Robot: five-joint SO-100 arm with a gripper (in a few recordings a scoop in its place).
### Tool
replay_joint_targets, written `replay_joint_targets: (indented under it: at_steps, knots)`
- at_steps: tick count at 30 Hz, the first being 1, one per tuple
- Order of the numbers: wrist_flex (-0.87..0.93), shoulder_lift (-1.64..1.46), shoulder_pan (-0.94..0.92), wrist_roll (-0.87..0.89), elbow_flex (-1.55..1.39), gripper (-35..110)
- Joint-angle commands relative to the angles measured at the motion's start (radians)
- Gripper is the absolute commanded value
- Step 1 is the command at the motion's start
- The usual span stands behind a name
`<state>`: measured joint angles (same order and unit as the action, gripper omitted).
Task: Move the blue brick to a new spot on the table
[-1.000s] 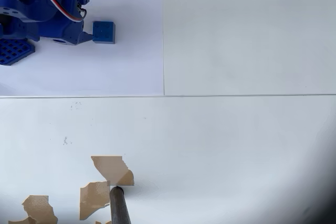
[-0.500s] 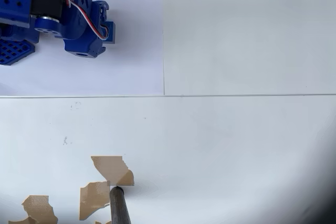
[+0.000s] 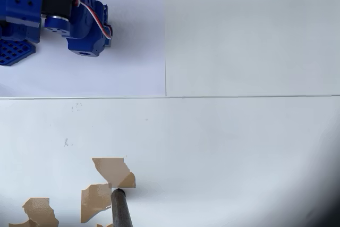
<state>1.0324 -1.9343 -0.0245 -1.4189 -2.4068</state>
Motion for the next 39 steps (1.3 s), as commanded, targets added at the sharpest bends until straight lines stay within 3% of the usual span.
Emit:
replay_joint_targets:
  at_steps: [1,19,32,39]
  knots:
    - [0.089,0.127,0.015,0.04,0.37,11]
    - [0.589,1.042,0.133,0.204,1.845,9]
    - [0.588,1.387,0.143,0.235,2.169,9]
    - [0.604,1.373,0.141,0.255,2.174,30]
